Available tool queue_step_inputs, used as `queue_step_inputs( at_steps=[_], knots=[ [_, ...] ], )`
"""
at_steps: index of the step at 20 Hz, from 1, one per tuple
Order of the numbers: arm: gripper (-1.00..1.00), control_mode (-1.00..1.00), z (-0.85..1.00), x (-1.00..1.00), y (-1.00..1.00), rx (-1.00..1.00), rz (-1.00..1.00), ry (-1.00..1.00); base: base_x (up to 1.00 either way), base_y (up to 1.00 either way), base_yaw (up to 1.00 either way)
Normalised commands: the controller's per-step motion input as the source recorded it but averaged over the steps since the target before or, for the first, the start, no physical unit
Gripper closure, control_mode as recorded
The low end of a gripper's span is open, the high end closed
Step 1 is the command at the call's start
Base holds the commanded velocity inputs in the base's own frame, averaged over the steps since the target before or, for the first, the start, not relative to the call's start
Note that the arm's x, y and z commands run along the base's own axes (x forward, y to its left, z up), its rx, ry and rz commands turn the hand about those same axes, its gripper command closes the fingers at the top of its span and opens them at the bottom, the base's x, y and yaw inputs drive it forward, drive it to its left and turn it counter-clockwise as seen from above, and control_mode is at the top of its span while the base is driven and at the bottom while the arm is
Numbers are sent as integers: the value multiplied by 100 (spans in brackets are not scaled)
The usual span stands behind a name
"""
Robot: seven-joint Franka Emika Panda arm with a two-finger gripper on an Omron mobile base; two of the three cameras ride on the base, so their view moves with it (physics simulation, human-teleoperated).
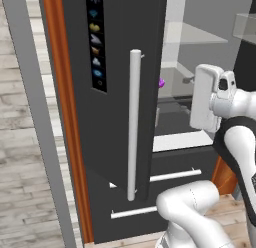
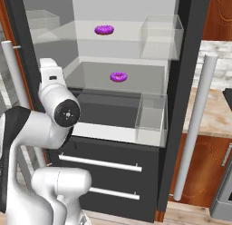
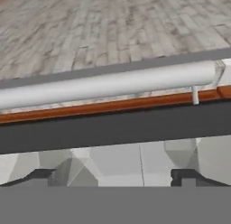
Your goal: Take the donuts from the fridge and place them on the empty tray on the dining counter.
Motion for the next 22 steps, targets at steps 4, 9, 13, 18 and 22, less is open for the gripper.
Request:
queue_step_inputs(
  at_steps=[4, 9, 13, 18, 22],
  knots=[
    [-100, -100, 21, 27, 4, 0, 14, -6, 0, 0, 0],
    [-100, -100, 1, 27, 1, 0, 27, 0, 0, 0, 0],
    [-100, -100, 0, 28, 25, 0, 21, 0, 0, 0, 0],
    [-100, -100, -5, 39, 37, 0, 13, 0, 0, 0, 0],
    [-100, -100, -14, 28, 23, -2, 13, 0, 0, 0, 0]
  ],
)
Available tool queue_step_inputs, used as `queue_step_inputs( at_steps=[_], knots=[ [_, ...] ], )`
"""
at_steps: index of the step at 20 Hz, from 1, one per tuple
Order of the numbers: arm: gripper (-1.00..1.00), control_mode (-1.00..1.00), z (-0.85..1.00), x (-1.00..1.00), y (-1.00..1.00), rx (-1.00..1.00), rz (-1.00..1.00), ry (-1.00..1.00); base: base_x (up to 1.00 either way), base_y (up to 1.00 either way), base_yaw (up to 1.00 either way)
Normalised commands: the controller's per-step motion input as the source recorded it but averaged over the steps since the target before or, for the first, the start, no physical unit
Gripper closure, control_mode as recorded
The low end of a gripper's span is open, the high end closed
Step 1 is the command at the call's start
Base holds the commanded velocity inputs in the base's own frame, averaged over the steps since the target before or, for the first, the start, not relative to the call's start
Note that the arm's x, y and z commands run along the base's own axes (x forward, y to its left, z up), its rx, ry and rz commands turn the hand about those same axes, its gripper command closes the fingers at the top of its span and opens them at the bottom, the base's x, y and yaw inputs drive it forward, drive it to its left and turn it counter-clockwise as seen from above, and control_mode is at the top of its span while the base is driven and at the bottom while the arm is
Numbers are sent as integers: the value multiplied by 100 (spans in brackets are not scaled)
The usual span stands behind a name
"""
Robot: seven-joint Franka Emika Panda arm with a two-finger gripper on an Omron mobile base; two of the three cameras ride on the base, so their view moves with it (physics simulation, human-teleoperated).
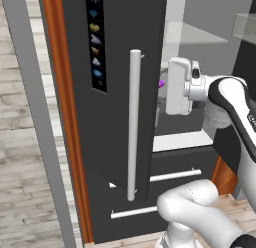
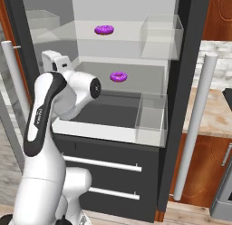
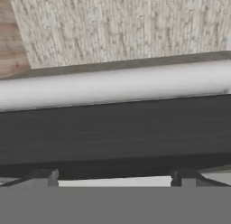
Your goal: Take the donuts from the fridge and place them on the empty tray on the dining counter.
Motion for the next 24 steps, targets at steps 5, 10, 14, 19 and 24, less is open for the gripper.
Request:
queue_step_inputs(
  at_steps=[5, 10, 14, 19, 24],
  knots=[
    [-100, -100, 0, -42, 44, -3, 18, -6, 0, 0, 0],
    [-100, -100, 0, -98, 68, -7, 24, -17, 0, 0, 0],
    [-100, -100, 0, -94, 94, -8, 19, -19, 0, 0, 0],
    [-100, -100, 0, -66, 100, -7, 11, -15, 0, 0, 0],
    [-100, -100, 3, -85, 9, -3, 1, -26, 0, 0, 0]
  ],
)
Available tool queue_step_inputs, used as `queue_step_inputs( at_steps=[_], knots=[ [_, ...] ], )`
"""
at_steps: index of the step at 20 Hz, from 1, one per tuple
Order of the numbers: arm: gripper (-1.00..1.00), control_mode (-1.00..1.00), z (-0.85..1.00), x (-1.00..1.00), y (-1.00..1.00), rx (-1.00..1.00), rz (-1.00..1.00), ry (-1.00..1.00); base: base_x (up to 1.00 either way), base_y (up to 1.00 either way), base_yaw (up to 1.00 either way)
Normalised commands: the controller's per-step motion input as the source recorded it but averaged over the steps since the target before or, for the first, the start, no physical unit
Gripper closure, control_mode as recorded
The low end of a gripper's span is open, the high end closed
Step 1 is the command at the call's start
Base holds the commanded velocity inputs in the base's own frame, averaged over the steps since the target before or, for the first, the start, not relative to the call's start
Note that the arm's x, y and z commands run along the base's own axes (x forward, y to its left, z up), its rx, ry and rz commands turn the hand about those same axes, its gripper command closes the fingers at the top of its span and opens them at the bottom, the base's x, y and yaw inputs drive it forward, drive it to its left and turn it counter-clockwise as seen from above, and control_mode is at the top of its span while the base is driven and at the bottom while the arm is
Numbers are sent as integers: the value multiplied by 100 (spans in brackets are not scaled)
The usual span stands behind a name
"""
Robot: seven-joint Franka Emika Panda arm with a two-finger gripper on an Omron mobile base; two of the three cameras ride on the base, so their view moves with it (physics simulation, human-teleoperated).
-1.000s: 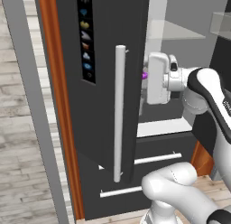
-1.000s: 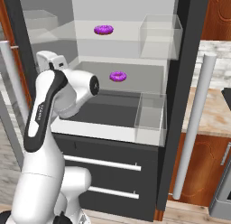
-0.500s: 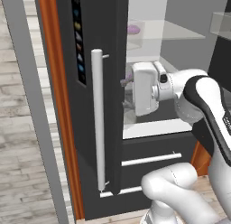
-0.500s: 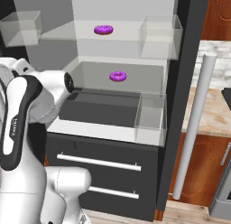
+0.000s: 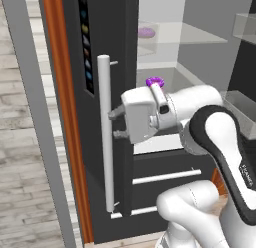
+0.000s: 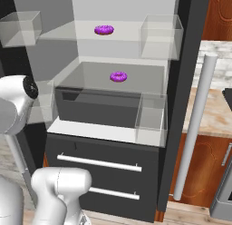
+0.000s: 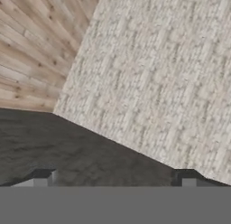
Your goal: Take the donuts from the fridge and place them on the empty tray on the dining counter.
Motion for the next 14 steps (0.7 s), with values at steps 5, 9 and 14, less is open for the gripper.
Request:
queue_step_inputs(
  at_steps=[5, 9, 14],
  knots=[
    [-100, -100, 5, -31, -95, 0, -22, -14, 0, 0, 0],
    [-100, -100, 1, 4, -100, 9, -41, 10, 0, 0, 0],
    [-100, -100, 10, 6, -92, 18, -43, 28, 0, 0, 0]
  ],
)
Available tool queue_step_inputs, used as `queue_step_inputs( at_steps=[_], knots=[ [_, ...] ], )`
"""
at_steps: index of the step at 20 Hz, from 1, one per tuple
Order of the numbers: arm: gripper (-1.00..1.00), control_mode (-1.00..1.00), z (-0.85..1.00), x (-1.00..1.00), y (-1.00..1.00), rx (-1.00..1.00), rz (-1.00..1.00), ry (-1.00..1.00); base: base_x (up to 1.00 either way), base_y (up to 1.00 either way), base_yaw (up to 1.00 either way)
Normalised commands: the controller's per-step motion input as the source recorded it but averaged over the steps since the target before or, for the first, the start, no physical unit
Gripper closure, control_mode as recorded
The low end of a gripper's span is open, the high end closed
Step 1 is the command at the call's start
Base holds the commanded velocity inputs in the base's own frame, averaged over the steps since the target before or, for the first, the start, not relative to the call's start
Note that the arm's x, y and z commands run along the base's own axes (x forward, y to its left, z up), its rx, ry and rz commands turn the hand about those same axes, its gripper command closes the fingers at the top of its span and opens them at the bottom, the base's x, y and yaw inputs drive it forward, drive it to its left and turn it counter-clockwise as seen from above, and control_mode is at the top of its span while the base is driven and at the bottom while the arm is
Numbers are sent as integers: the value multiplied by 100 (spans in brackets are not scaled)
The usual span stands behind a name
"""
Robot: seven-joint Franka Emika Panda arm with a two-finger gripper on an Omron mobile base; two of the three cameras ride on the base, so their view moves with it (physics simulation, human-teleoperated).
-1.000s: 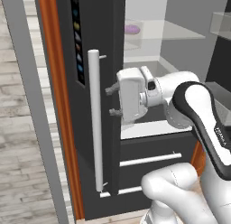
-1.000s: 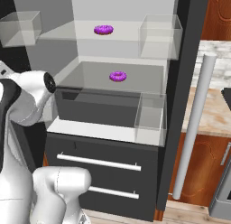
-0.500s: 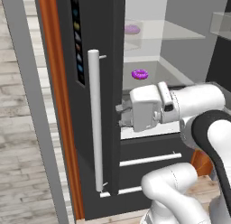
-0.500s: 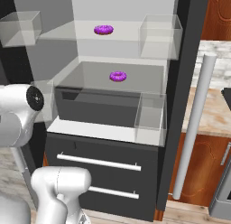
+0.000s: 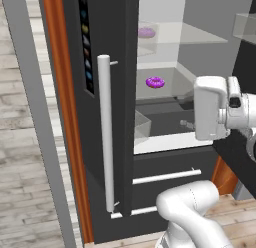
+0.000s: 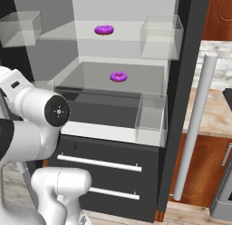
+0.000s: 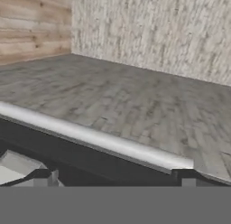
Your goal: Take the donuts from the fridge and place them on the empty tray on the dining counter.
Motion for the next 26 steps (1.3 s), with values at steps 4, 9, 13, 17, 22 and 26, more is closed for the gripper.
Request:
queue_step_inputs(
  at_steps=[4, 9, 13, 17, 22, 26],
  knots=[
    [-100, -100, 48, 0, -74, 33, -17, 39, 0, 0, 0],
    [-100, -100, 36, 0, -37, 45, -13, 37, 0, 0, 0],
    [-100, -100, 5, 0, -2, 41, -11, 37, 0, 0, 0],
    [-100, -100, 0, 0, 0, 31, -13, 59, 0, 0, 0],
    [-100, -100, -2, 0, 0, 23, -25, 55, 0, 0, 0],
    [-100, -100, -28, 0, -8, 14, -34, 45, 0, 0, 0]
  ],
)
